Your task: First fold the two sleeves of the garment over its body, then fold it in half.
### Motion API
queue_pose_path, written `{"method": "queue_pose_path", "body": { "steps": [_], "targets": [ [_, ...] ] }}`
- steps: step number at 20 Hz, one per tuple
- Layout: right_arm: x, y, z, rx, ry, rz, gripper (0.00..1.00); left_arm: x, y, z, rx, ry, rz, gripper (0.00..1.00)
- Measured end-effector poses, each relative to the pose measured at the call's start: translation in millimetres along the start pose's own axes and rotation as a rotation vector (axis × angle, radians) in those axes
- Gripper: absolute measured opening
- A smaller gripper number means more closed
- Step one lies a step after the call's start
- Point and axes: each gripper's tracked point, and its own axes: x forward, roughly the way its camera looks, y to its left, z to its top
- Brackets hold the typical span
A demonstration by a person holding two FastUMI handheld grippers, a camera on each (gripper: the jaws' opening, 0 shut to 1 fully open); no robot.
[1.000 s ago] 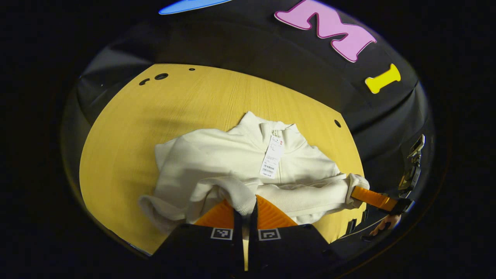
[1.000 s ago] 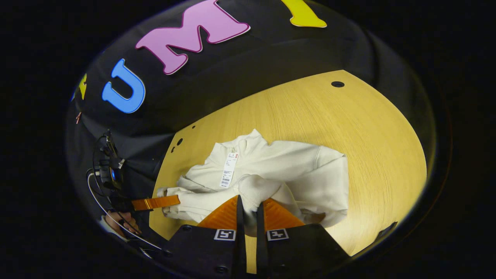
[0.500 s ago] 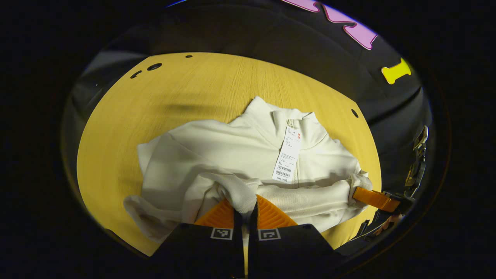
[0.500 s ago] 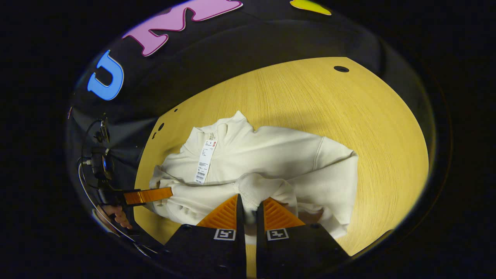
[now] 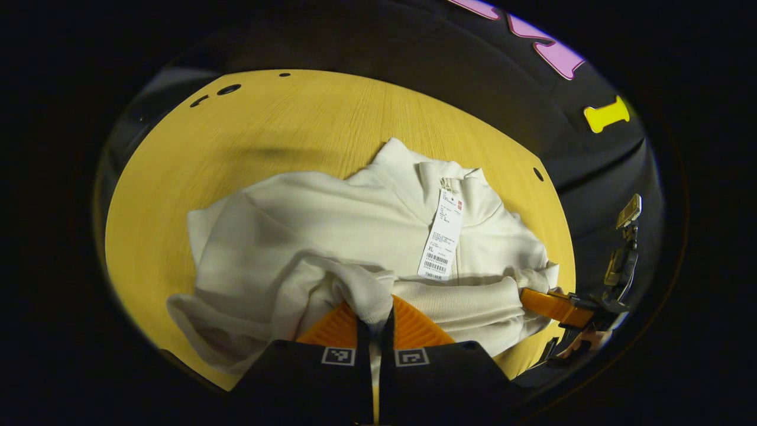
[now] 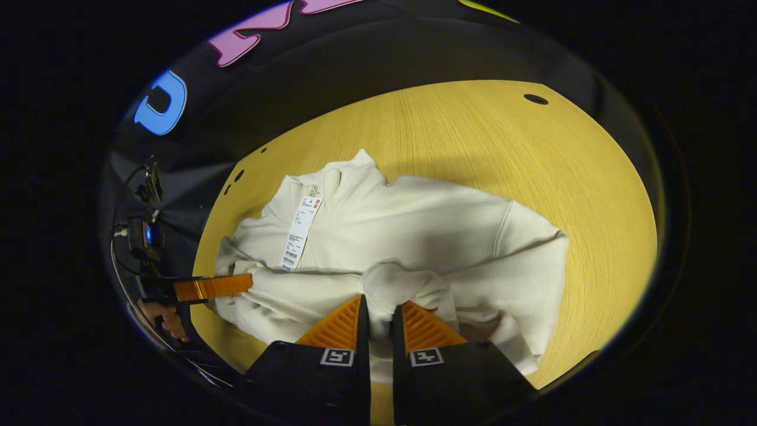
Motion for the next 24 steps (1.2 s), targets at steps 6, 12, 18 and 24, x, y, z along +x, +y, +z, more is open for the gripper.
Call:
{"method": "queue_pose_path", "body": {
  "steps": [6, 12, 18, 24],
  "targets": [
    [-10, 9, 6, 0.158, 0.038, 0.021, 0.45, -6, 0, 2, -0.012, 0.01, 0.042, 0.29],
    [-43, 25, 14, 0.179, -0.032, 0.062, 0.96, -40, -13, 7, 0.031, -0.11, 0.008, 0.82],
    [-84, 24, 5, 0.116, -0.094, 0.047, 0.98, -81, -12, -4, 0.073, -0.178, 0.013, 0.86],
    [-113, 24, -15, 0.027, -0.139, 0.017, 0.98, -115, -9, -32, 0.146, -0.226, 0.053, 0.87]
  ]
}}
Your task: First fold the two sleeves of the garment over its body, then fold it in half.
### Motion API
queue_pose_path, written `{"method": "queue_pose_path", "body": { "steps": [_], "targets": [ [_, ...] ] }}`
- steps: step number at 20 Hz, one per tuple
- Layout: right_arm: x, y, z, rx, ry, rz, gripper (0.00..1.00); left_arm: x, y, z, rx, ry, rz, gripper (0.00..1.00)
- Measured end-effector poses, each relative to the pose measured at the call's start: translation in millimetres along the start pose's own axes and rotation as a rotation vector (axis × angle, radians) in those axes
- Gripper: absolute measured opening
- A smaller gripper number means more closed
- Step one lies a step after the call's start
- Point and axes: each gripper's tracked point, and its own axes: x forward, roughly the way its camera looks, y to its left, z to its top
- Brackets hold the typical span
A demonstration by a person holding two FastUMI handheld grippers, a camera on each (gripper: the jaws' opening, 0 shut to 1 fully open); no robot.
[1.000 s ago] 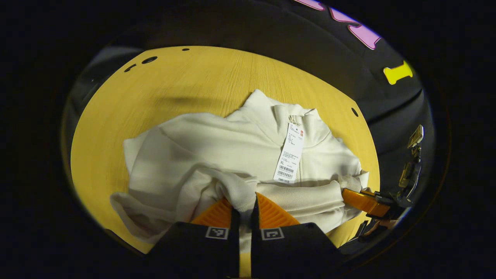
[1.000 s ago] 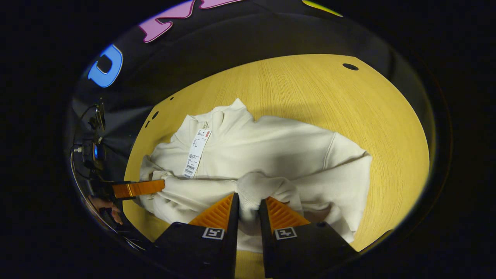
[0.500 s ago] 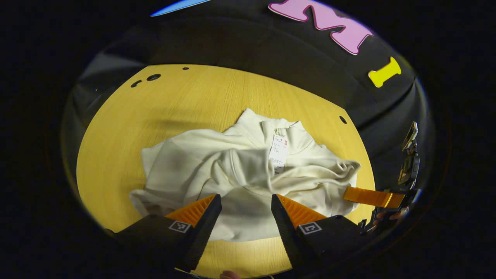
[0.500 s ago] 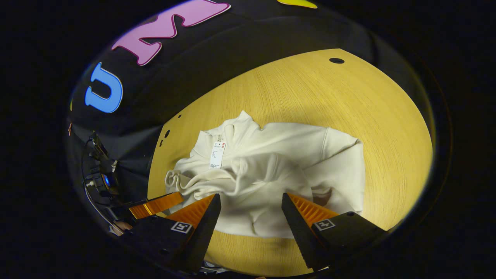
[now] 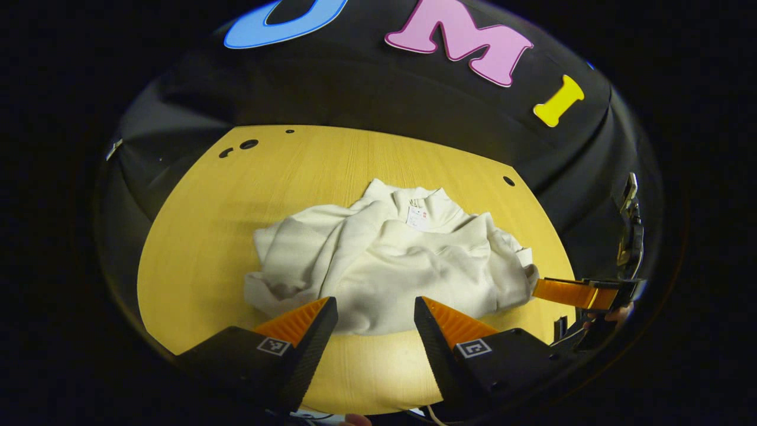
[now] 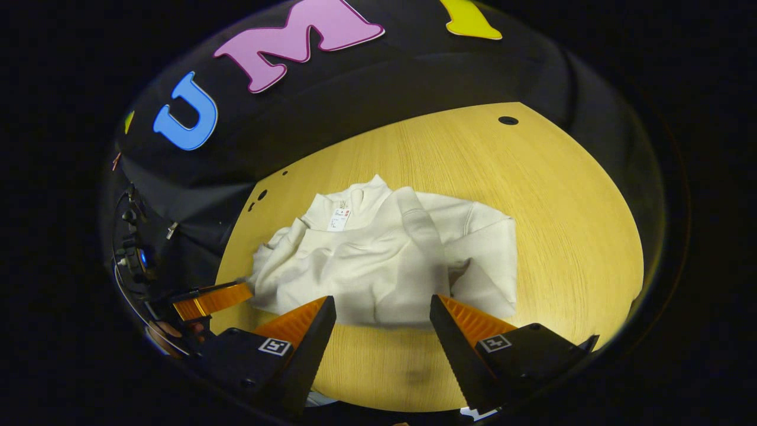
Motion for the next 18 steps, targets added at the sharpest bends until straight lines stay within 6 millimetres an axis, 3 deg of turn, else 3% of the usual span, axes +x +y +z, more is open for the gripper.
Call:
{"method": "queue_pose_path", "body": {
  "steps": [8, 14, 18],
  "targets": [
    [-29, 24, -35, -0.035, -0.034, 0.045, 0.98, -32, -20, -47, 0.031, -0.017, 0.009, 0.87],
    [-36, 24, -54, -0.036, -0.023, 0.034, 0.98, -36, -28, -69, 0.027, -0.001, 0.005, 0.86],
    [-34, 21, -53, -0.011, -0.02, 0.031, 0.98, -35, -28, -73, 0.032, 0.013, 0.004, 0.86]
  ]
}}
